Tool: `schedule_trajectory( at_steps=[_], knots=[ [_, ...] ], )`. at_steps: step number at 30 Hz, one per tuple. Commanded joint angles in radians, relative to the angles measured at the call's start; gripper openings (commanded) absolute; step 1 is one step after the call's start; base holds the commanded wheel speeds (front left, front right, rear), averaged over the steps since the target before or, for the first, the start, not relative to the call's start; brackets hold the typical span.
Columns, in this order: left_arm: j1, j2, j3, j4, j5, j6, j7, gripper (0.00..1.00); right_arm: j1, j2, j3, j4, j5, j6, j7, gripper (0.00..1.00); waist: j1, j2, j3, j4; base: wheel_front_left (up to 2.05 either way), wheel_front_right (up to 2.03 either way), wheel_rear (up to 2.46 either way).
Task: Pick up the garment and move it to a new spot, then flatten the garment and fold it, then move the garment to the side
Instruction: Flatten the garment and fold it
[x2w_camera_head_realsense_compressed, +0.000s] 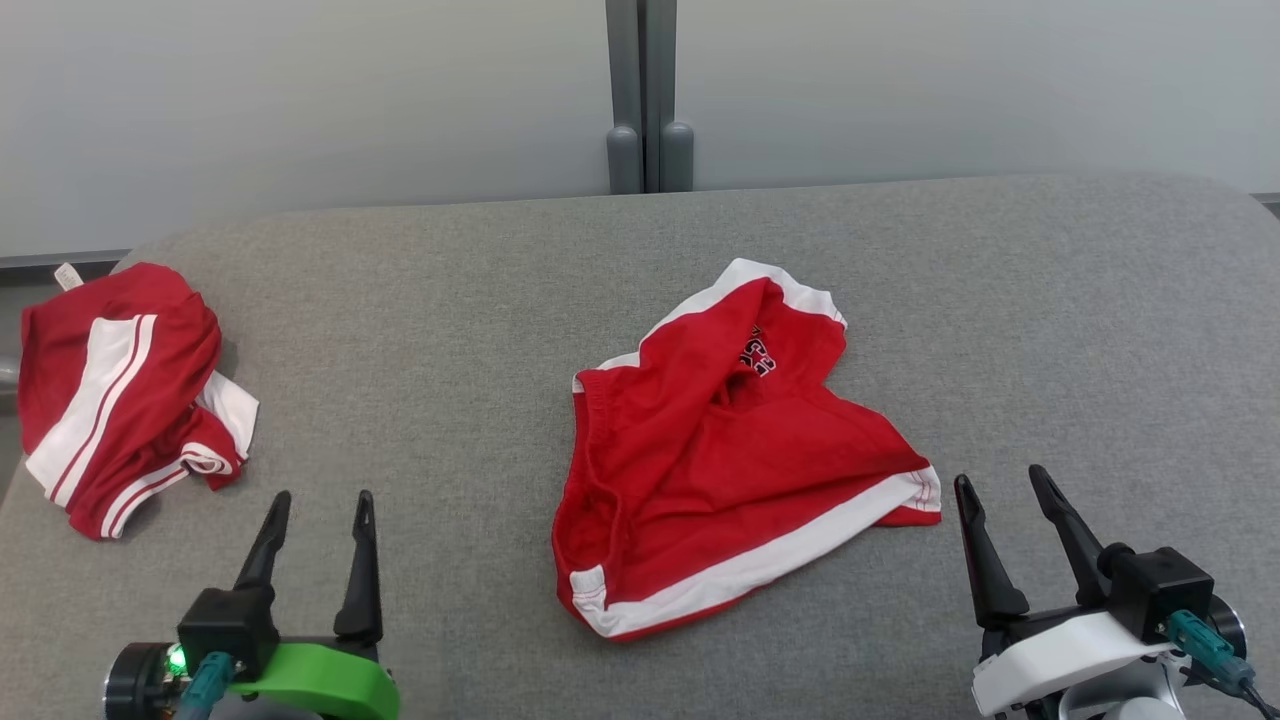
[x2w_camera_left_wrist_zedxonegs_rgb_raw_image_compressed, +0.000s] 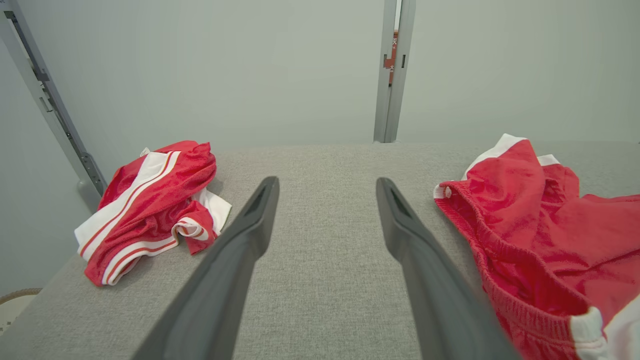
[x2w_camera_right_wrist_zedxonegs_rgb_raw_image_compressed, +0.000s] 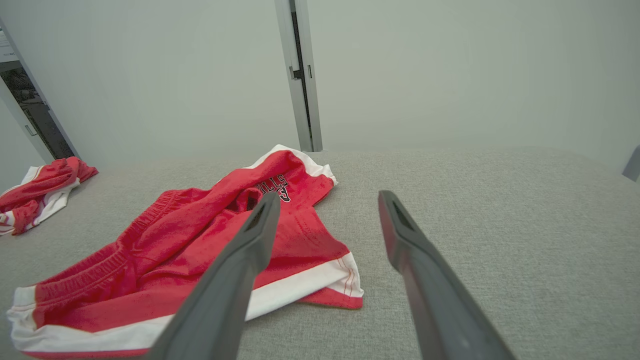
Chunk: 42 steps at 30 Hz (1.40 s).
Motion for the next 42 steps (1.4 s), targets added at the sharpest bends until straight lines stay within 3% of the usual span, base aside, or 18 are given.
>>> schedule_trajectory(
  at_steps=[1, 8, 16, 23, 31, 42],
  knots=[
    [-0.016, 0.004, -0.015, -0.006, 0.010, -0.010, 0.007, 1.00, -0.007, -0.006, -0.002, 0.009, -0.007, 0.000, -0.003, 1.00, 0.0000, 0.0000, 0.000, 0.000, 0.00, 0.00, 0.00],
    [-0.084, 0.015, -0.150, 0.013, 0.050, -0.058, 0.033, 1.00, -0.076, -0.051, 0.024, 0.088, -0.012, 0.000, 0.002, 1.00, 0.0000, 0.0000, 0.015, -0.005, 0.00, 0.00, 0.00],
    [-0.165, 0.034, -0.380, 0.062, 0.047, -0.077, 0.061, 1.00, -0.188, -0.106, 0.081, 0.254, 0.001, 0.000, 0.017, 1.00, 0.0000, 0.0000, 0.048, -0.012, 0.00, 0.00, 0.00],
    [-0.239, 0.108, -0.609, 0.114, -0.035, -0.077, 0.090, 1.00, -0.300, -0.131, 0.178, 0.412, 0.031, -0.001, 0.012, 1.00, 0.0000, 0.0000, 0.076, -0.015, 0.00, 0.00, 0.00],
    [-0.285, 0.153, -0.704, 0.212, -0.118, -0.077, 0.116, 1.00, -0.413, -0.153, 0.319, 0.571, 0.101, -0.001, 0.004, 1.00, 0.0000, 0.0000, 0.100, -0.011, 0.00, 0.00, 0.00],
    [-0.308, 0.157, -0.783, 0.255, -0.215, -0.077, 0.106, 1.00, -0.505, -0.184, 0.481, 0.680, 0.216, -0.001, -0.002, 1.00, 0.0000, 0.0000, 0.121, 0.018, 0.00, 0.00, 0.00]
  ],
)
